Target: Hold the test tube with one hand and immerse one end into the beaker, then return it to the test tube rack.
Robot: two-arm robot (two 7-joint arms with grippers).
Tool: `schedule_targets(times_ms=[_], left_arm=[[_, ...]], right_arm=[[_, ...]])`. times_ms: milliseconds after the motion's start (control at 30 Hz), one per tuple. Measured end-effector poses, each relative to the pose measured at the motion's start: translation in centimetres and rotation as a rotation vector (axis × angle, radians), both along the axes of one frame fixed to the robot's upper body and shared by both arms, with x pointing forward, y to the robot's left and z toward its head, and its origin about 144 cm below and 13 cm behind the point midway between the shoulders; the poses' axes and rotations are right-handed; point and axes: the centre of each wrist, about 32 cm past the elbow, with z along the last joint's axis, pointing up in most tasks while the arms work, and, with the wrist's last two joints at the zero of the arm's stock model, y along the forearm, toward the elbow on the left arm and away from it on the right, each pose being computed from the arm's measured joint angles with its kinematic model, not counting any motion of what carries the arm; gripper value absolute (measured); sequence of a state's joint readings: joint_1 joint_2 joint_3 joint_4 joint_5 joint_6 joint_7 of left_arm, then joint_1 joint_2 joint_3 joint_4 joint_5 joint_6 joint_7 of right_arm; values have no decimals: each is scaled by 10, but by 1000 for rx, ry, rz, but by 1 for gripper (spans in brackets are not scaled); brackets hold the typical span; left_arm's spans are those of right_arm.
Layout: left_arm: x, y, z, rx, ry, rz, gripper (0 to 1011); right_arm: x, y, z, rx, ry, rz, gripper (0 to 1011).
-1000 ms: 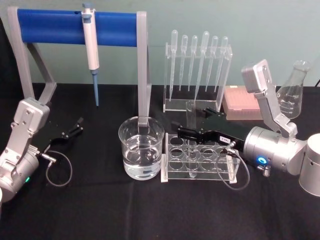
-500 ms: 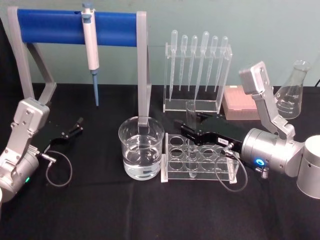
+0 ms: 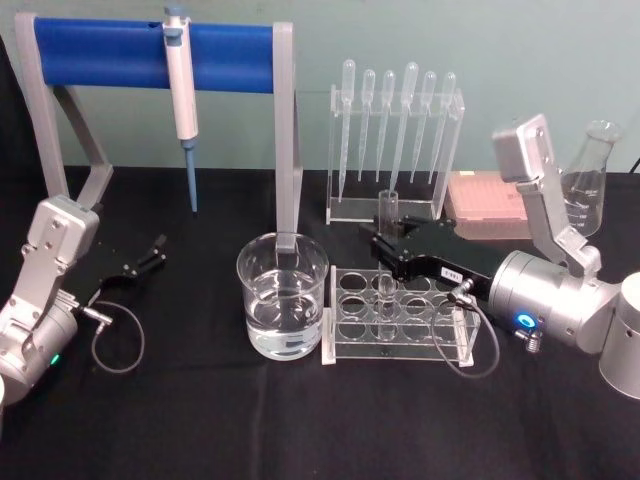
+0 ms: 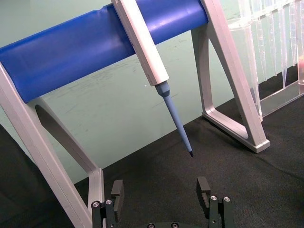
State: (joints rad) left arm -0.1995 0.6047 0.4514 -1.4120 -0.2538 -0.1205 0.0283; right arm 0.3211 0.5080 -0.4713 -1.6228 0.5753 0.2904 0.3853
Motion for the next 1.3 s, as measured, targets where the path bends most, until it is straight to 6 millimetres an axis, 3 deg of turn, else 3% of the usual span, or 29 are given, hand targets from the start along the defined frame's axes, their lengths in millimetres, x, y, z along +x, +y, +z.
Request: schedule_targets(times_ms=[600, 1300], left_arm=[[0, 0, 0, 0, 0, 0, 1000], [0, 0, 0, 0, 0, 0, 1000]], right_arm=[[-26, 3, 47, 18, -227, 27, 226], [-27, 2, 46, 12, -246, 19, 226]])
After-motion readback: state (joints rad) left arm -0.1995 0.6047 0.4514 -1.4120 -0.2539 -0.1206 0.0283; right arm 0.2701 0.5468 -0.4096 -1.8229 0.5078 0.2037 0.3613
